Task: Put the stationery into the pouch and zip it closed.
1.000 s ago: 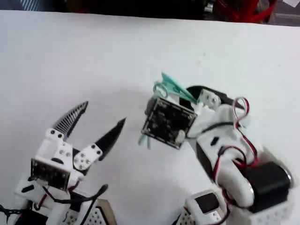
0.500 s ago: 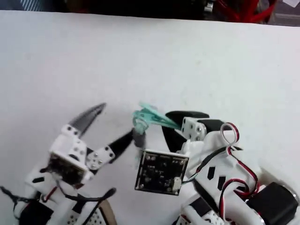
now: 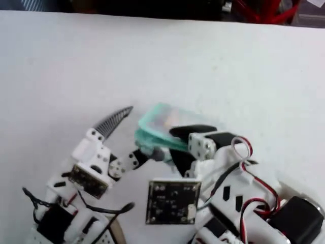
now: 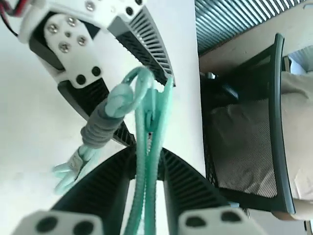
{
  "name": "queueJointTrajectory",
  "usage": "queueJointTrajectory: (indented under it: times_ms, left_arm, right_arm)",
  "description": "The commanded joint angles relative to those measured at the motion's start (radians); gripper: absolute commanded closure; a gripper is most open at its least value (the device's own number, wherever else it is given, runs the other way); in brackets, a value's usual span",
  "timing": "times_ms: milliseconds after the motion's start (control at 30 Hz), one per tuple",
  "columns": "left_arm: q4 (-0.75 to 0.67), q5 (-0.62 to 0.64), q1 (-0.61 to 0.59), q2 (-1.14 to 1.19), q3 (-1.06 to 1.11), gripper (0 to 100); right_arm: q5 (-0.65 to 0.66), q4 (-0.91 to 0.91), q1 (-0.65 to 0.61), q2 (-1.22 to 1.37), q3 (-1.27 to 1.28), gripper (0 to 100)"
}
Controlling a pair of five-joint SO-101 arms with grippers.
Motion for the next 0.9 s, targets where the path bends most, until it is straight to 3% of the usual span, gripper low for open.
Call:
queueJointTrajectory:
  times_ms: [0,233,367,533,700,867]
  left_arm:
    - [-0.031,-0.006,0.019,0.016,0.003,70]
    - [0.043,-0.008,0.143,0.012,0.005,70]
    - [0.044,-0.009,0.182,0.012,0.003,78]
    - [0.044,-0.009,0.18,0.01,0.005,94]
    - [0.037,-0.002,0.186,0.01,0.005,98]
    - [-0.081,0.0,0.18,0.016,0.077,98]
  right_arm:
    - [0.035,0.004,-0.071,0.004,0.005,98.0]
    - [0.094,-0.059,-0.076,0.008,0.087,98.0]
    - [0.094,-0.073,-0.059,0.048,0.063,97.9]
    - [0.098,-0.097,0.076,0.091,0.012,97.9]
    - [0.094,-0.117,0.143,0.151,0.031,97.9]
    - [0.028,-0.245,0.303,0.219,0.068,97.9]
